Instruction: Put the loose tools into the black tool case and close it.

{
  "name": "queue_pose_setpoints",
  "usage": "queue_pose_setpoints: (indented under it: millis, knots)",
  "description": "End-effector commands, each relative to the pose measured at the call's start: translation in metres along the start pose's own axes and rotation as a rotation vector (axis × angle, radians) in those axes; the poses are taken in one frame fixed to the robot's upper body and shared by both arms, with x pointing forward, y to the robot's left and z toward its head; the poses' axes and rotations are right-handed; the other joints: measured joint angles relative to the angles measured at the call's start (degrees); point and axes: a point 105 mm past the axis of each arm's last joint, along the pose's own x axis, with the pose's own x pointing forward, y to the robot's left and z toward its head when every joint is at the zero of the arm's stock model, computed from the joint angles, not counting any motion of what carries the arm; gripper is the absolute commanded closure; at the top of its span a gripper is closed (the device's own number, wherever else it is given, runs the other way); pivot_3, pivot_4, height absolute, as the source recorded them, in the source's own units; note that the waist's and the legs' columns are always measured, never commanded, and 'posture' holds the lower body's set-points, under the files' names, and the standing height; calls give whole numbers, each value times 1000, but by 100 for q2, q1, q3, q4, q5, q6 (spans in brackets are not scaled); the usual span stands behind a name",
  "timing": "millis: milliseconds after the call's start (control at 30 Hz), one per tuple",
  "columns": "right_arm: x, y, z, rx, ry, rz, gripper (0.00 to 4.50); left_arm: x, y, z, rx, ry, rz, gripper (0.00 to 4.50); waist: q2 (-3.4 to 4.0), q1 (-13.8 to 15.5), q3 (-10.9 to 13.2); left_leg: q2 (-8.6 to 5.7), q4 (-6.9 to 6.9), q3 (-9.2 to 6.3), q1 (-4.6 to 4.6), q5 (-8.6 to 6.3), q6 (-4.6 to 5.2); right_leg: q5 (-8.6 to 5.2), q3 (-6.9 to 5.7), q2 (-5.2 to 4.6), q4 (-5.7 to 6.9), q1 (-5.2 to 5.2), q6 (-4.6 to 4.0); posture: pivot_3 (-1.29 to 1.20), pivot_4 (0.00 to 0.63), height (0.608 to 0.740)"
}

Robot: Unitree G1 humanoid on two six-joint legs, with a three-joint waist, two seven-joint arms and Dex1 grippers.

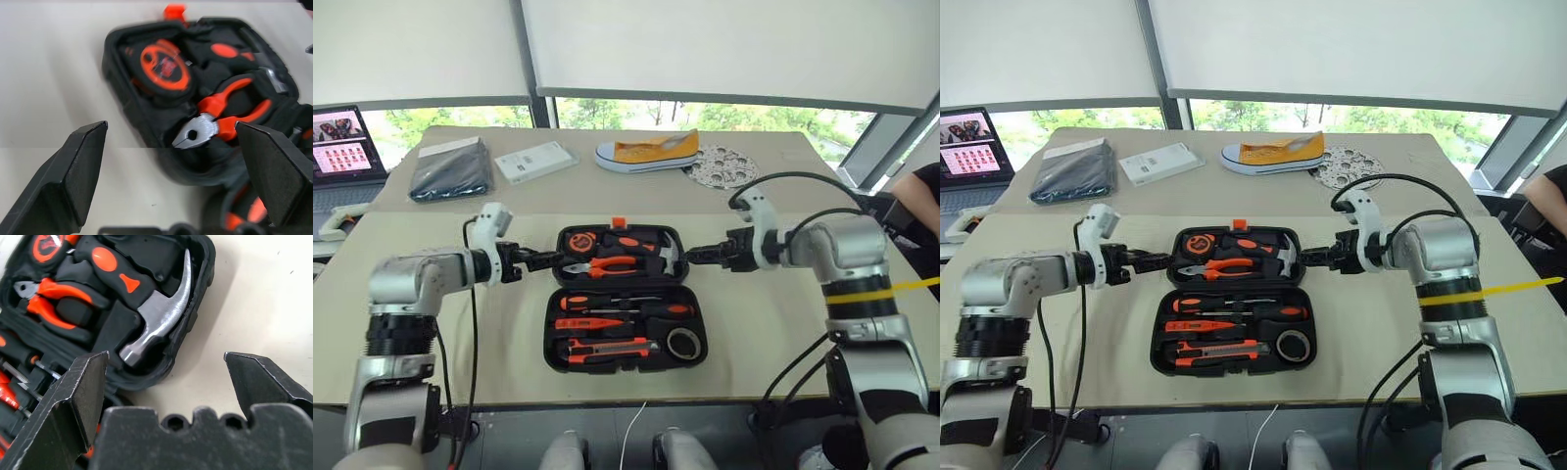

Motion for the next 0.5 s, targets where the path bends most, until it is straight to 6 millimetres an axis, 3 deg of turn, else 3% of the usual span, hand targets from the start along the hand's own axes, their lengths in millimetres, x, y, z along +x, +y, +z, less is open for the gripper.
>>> queue_pose_setpoints:
  millis: [33,300,400,500]
  knots:
    - [8,-2,10,14,-12,-25,91,2,0,10,20,-6,29,15,0,0,0,-1,0,0,-12,0,0,0,0,-1,1,-13,0,0,150,740]
    - [22,0,11,5,26,-33,91,8,-2,4,0,12,18,15,0,-2,0,-15,0,0,-47,1,-1,6,6,-13,15,-53,7,0,150,740]
    - [25,-4,11,11,24,-67,866,12,-4,5,9,5,15,799,0,-7,0,-16,0,-1,-46,1,-2,7,7,-13,16,-51,8,0,150,740]
    - [24,-8,11,21,23,-77,1858,15,-6,6,-6,-6,7,1940,0,-5,0,-20,2,-2,-42,3,-4,8,8,-15,20,-48,10,0,150,740]
